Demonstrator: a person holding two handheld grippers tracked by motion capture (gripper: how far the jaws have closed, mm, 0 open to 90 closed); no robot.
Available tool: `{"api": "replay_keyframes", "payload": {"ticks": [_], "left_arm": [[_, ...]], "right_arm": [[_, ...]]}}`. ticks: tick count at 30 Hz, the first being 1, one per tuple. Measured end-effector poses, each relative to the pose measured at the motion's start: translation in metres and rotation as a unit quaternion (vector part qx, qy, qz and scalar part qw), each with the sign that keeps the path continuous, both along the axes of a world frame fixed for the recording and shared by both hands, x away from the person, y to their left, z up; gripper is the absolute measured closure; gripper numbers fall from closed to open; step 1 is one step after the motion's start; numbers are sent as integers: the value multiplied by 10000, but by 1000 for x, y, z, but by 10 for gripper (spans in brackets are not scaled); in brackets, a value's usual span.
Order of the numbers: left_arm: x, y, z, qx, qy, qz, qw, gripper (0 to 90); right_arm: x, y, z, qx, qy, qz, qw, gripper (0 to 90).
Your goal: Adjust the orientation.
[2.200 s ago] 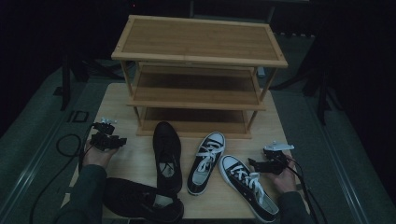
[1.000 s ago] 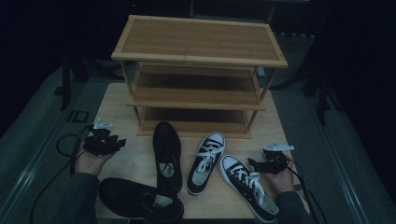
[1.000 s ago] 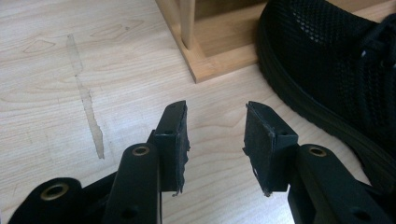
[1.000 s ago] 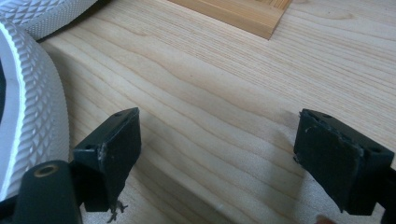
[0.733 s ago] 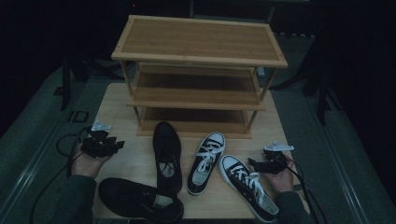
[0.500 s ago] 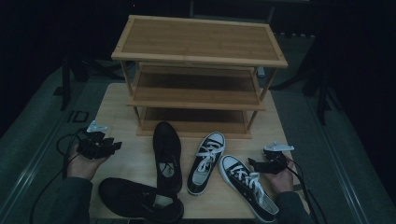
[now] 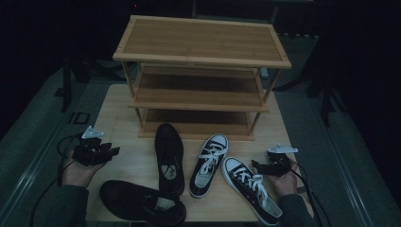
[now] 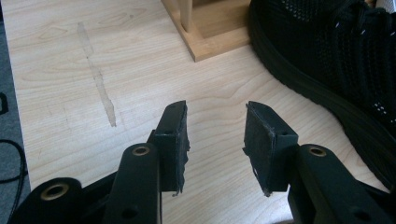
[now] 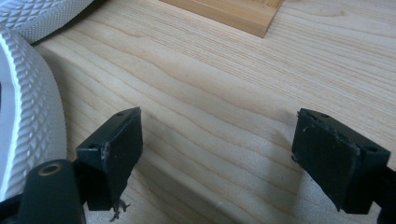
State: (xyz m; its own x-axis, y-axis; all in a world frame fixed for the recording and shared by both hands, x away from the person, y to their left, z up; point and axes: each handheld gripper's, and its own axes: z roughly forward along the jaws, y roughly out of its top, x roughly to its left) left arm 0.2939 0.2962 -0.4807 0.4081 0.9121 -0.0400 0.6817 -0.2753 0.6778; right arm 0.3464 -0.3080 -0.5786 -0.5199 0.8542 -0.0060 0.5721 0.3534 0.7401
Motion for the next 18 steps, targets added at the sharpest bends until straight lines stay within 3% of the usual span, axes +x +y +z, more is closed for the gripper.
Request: {"api": "replay_keyframes", "payload": {"ticks": [18], "left_arm": [[-15, 1, -2, -68, -85, -11, 9999, 597]], "right_arm": [[0, 0, 0, -1, -2, -43, 10000, 160]]}}
